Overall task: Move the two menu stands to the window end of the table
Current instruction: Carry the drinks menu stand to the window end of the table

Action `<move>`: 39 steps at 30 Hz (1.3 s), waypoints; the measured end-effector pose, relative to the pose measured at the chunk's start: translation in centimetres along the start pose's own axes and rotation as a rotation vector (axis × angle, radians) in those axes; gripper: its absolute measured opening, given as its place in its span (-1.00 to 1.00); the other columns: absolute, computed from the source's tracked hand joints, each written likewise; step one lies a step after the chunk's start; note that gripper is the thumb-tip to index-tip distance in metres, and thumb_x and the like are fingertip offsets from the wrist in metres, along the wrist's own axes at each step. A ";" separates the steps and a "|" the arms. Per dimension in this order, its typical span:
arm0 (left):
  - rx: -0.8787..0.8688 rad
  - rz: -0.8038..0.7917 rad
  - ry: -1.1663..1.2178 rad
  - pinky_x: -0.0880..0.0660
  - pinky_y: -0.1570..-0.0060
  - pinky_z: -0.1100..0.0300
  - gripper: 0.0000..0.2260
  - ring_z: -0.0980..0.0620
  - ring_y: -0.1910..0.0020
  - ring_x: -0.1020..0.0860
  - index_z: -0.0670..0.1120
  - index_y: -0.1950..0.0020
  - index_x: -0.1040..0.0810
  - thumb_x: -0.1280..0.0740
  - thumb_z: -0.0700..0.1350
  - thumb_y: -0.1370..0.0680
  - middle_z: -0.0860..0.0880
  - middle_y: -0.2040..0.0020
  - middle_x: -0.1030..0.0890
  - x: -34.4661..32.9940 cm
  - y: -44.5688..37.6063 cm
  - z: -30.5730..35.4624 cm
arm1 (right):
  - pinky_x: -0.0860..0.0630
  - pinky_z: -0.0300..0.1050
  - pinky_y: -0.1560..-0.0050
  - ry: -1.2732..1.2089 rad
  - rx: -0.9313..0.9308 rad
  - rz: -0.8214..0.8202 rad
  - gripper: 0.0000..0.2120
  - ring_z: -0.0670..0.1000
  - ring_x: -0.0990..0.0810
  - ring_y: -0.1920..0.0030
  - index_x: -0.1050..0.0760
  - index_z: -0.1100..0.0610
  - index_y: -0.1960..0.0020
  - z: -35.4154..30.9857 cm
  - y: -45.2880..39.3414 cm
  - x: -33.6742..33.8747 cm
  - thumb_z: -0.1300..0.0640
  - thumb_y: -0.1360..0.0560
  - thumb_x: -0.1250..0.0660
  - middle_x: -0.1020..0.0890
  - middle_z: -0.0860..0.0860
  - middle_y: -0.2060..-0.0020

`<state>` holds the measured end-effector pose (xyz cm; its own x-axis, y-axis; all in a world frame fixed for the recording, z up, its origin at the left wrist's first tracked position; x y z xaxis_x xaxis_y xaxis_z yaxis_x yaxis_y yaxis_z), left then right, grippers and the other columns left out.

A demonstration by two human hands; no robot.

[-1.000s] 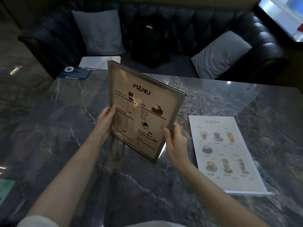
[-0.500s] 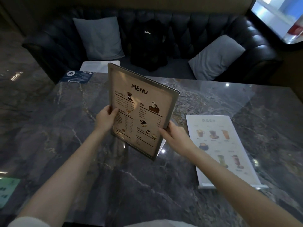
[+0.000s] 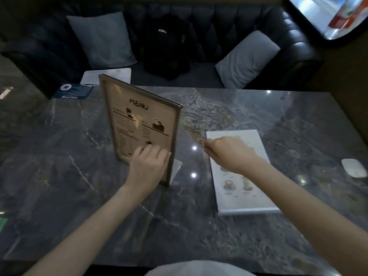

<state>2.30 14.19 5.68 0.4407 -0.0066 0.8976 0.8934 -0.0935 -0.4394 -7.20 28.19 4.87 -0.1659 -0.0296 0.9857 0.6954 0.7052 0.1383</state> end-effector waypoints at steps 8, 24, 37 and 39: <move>0.022 -0.077 0.027 -0.50 -0.09 -0.01 -0.65 -0.15 -0.18 -0.56 -0.24 -0.23 -0.51 -0.31 -0.10 -0.50 -0.20 -0.22 -0.57 -6.7 -0.2 10.0 | -0.46 0.04 -0.06 -0.072 -0.236 0.165 -0.67 0.18 -0.48 -0.17 -0.41 0.22 -0.24 13.2 9.8 -5.2 0.05 -0.56 -0.15 -0.56 0.16 -0.17; 0.540 -0.741 0.286 -0.18 -0.36 -0.08 -0.47 -0.17 -0.45 -0.11 -0.11 -0.48 -0.11 -0.13 0.05 -0.57 -0.15 -0.52 -0.12 -18.8 3.9 14.5 | -0.52 -0.01 -0.07 -0.704 -0.521 -0.184 -0.49 0.07 -0.51 -0.15 -0.27 0.02 -0.36 20.8 15.1 -17.4 0.13 -0.43 -0.29 -0.52 0.01 -0.22; 1.320 -0.540 1.029 -0.54 0.02 -0.08 -0.79 -0.22 0.03 -0.58 -0.23 -0.07 -0.45 -0.36 -0.26 -0.46 -0.29 -0.07 -0.58 -19.4 4.8 14.3 | -0.53 -0.25 0.51 -1.197 -0.675 -0.365 -0.75 -0.05 -0.58 0.26 -0.37 0.04 0.13 22.1 14.4 -19.2 0.32 -0.39 -0.38 -0.55 0.00 0.21; 1.321 -0.544 1.052 -0.56 0.04 -0.07 -0.77 -0.22 0.03 -0.59 -0.24 -0.08 -0.44 -0.37 -0.25 -0.46 -0.27 -0.06 -0.58 -19.4 4.5 14.3 | -0.58 -0.19 0.45 -1.199 -0.675 -0.377 -0.75 -0.02 -0.60 0.20 -0.38 0.07 0.07 21.9 14.4 -19.0 0.31 -0.40 -0.37 -0.56 0.02 0.16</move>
<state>-0.93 28.14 -14.20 0.3361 -0.8759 0.3461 0.6074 0.4824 0.6311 -9.35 54.46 -13.95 -0.6570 0.7110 0.2508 0.6148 0.3127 0.7240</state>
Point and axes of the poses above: each hand's wrist, its own y-axis away from the middle knuckle, its own x-axis out of the back of the hand, z = x × y, the point moved 7 cm from there along -y, towards the middle knuckle
